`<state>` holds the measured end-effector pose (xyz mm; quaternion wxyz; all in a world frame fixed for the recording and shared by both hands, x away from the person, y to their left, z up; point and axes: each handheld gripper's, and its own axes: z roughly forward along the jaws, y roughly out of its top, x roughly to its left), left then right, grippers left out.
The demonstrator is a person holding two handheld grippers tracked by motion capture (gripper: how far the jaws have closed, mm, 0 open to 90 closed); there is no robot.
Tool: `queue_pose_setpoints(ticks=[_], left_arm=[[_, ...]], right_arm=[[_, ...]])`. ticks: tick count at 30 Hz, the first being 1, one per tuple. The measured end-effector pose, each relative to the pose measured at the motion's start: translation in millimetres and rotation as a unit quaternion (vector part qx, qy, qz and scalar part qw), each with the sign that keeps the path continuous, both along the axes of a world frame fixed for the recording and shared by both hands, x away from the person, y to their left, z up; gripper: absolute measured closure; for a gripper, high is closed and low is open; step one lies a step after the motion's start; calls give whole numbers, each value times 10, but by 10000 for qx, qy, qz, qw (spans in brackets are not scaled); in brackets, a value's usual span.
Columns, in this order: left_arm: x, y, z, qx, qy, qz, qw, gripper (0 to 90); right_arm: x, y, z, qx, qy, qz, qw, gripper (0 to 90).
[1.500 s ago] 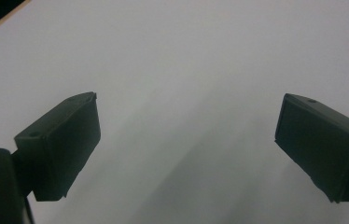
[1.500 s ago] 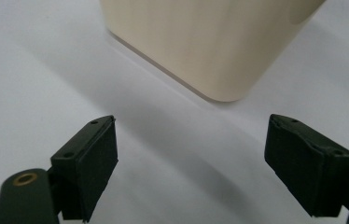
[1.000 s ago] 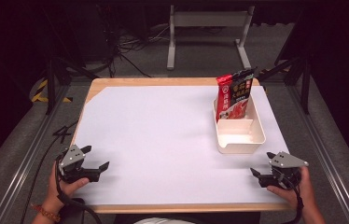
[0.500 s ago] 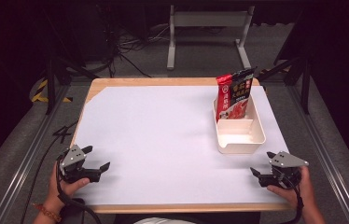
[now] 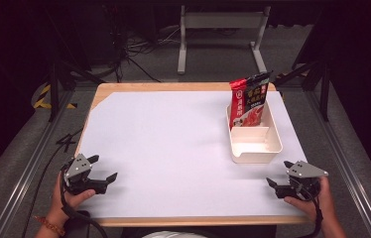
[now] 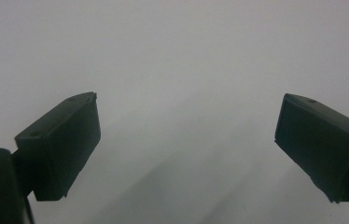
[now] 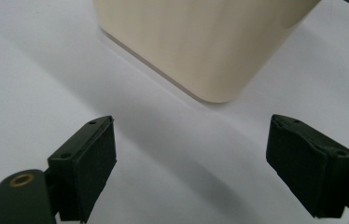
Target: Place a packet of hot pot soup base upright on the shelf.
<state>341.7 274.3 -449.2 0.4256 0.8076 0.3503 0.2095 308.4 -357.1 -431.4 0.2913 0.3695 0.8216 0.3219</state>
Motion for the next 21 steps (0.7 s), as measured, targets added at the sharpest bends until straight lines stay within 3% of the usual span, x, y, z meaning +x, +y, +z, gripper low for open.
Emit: queue_pose_setpoints(ticks=[21], left_arm=[[29,-16,-9,105,34,-44,9999,78]], right_arm=[[3,-14,-11,11,-18,-5,10000,146]])
